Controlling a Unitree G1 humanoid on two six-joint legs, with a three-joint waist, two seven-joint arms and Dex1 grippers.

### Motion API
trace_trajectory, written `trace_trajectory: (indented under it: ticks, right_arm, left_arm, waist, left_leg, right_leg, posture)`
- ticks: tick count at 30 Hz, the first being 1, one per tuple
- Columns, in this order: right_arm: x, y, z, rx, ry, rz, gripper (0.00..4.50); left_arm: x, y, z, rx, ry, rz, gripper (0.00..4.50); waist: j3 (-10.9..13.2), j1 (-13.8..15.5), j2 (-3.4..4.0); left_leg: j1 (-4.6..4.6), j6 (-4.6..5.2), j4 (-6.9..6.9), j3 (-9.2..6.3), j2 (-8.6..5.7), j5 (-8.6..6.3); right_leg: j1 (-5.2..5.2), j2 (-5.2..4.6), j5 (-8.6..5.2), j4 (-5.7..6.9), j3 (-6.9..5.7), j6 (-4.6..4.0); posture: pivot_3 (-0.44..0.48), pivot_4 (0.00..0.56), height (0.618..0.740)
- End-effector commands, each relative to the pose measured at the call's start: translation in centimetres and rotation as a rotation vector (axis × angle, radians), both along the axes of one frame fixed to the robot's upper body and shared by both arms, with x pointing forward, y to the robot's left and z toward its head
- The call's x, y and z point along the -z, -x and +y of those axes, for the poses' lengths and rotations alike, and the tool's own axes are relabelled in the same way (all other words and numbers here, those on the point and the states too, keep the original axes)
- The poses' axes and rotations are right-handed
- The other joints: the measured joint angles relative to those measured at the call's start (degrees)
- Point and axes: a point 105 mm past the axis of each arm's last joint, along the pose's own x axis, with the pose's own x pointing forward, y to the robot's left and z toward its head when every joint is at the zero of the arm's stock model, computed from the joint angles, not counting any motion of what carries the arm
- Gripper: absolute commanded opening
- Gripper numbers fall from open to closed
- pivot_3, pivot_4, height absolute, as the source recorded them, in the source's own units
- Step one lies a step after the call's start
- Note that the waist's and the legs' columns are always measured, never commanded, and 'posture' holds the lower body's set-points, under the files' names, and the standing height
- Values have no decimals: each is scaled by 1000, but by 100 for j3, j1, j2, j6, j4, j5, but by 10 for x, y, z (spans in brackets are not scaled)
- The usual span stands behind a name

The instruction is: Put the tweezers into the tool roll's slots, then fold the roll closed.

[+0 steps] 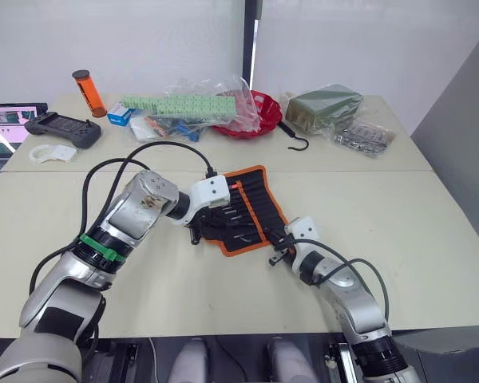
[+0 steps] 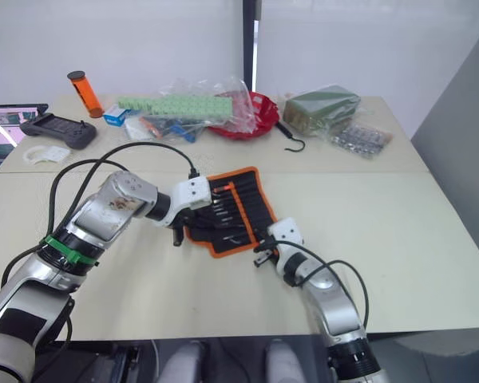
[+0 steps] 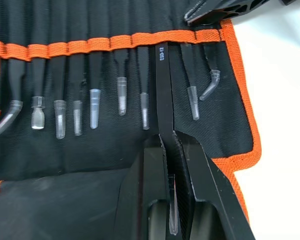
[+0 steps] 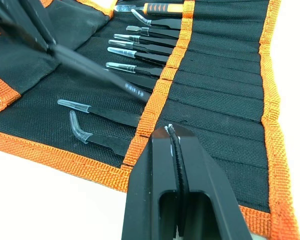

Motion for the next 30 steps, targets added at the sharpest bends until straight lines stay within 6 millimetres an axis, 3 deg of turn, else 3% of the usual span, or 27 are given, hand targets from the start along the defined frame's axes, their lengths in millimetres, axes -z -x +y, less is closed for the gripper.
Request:
trace_trajectory:
  ticks: [1, 8, 13, 30]
  right_arm:
    - [35, 6, -10, 37, 50, 139, 0]
    - [34, 5, -8, 28, 50, 135, 0]
    - [34, 6, -7, 27, 49, 134, 0]
    - [37, 10, 3, -6, 56, 142, 0]
  left_arm:
    - [-8, -1, -3, 0, 15, -34, 28]
    - [8, -3, -7, -20, 22, -12, 28]
    - [8, -8, -14, -29, 43, -21, 28]
    - [25, -18, -56, 21, 114, -73, 28]
  waist:
    - [0, 1, 0]
    - [0, -9, 0]
    - [0, -6, 0]
    - [-1, -3, 1]
  left_leg:
    - [0, 0, 0, 0, 0, 0]
    - [1, 0, 6, 0, 0, 0]
    - [2, 0, 14, 0, 0, 0]
    - [3, 1, 25, -1, -2, 0]
  right_leg:
    - [0, 0, 0, 0, 0, 0]
    - [0, 1, 0, 8, 0, 0]
    - [1, 1, 0, 13, 0, 0]
    - [7, 1, 2, 18, 0, 2]
  posture:
    - [0, 150, 740]
    - [0, 150, 740]
    - [0, 150, 740]
    - [0, 150, 740]
